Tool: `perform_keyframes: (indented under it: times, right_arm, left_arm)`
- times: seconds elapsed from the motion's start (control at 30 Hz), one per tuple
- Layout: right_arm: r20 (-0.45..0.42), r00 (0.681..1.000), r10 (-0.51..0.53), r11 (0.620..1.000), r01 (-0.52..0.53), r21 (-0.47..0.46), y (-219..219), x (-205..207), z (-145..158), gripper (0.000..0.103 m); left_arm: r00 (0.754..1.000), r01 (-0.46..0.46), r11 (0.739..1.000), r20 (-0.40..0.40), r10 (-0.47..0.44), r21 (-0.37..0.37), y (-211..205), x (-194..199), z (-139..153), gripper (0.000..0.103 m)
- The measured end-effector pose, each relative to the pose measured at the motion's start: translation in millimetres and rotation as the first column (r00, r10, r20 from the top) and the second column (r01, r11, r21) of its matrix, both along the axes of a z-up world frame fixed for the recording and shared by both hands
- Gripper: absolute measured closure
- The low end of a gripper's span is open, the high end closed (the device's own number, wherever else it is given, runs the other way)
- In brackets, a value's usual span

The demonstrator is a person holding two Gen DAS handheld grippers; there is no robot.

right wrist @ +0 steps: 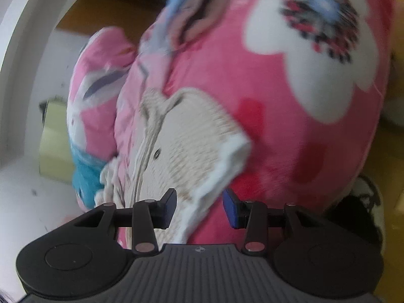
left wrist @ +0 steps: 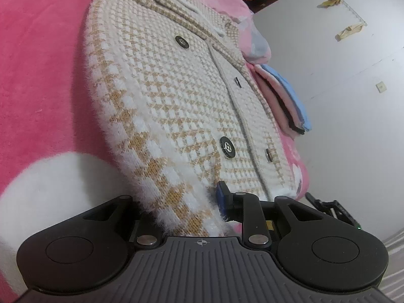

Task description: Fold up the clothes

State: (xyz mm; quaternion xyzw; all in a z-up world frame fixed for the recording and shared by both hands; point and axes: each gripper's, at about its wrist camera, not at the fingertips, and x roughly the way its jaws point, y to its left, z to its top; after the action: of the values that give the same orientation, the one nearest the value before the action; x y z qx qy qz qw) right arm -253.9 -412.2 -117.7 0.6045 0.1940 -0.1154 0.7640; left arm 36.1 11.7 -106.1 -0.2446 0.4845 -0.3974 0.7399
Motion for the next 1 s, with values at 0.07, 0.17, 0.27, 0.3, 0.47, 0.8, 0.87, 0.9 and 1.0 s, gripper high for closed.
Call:
perform_keyframes:
  times: [0.07, 0.17, 0.27, 0.3, 0.47, 0.8, 0.87, 0.9, 1.0]
  right_arm:
    - [-0.009, 1.0, -0.015, 0.999, 0.015, 0.029, -9.5, 2.1, -11.0, 0.059]
    - [0.009, 0.999, -0.034, 0.997, 0.033, 0.063, -15.9, 8.5, -22.7, 0.059]
    - [0.038, 0.998, -0.053, 0.995, 0.05, 0.091, -15.4, 14.0, -30.5, 0.059]
    - [0.05, 0.997, -0.063, 0.993, 0.058, 0.102, -13.4, 15.2, -32.8, 0.059]
    - [0.143, 0.982, -0.123, 0.985, 0.103, 0.14, -10.1, 12.2, -40.6, 0.059]
    - [0.169, 0.985, -0.041, 0.992, 0.019, 0.126, 2.0, 29.8, -39.0, 0.064]
    - [0.162, 0.987, -0.006, 0.992, -0.014, 0.124, 7.5, 38.2, -38.4, 0.065]
    - [0.157, 0.988, 0.004, 0.992, -0.023, 0.122, 9.5, 43.0, -37.8, 0.066]
    - [0.149, 0.989, 0.012, 0.994, -0.028, 0.104, 11.1, 52.5, -34.6, 0.067]
  left_arm:
    - [1.0, 0.001, 1.0, 0.006, -0.001, 0.008, -1.6, 0.2, 0.5, 0.08]
    - [1.0, 0.003, 1.0, 0.013, -0.004, 0.02, -3.9, 0.8, 1.3, 0.08]
    - [1.0, -0.001, 1.0, 0.01, 0.0, 0.026, -3.9, 0.7, 1.4, 0.079]
    - [1.0, -0.004, 1.0, 0.01, 0.003, 0.026, -4.7, 0.8, 1.1, 0.079]
    - [1.0, -0.019, 0.999, 0.011, 0.018, 0.026, -4.7, -1.3, 0.8, 0.079]
    - [0.999, -0.027, 0.999, 0.025, 0.027, 0.028, -6.3, -4.6, 2.4, 0.079]
    - [0.999, -0.027, 0.999, 0.029, 0.026, 0.027, -6.0, -5.1, 2.3, 0.079]
    - [0.999, -0.026, 0.999, 0.031, 0.026, 0.025, -5.7, -5.3, 2.3, 0.079]
    - [0.999, -0.022, 1.0, 0.034, 0.021, 0.022, -4.6, -5.3, 2.2, 0.079]
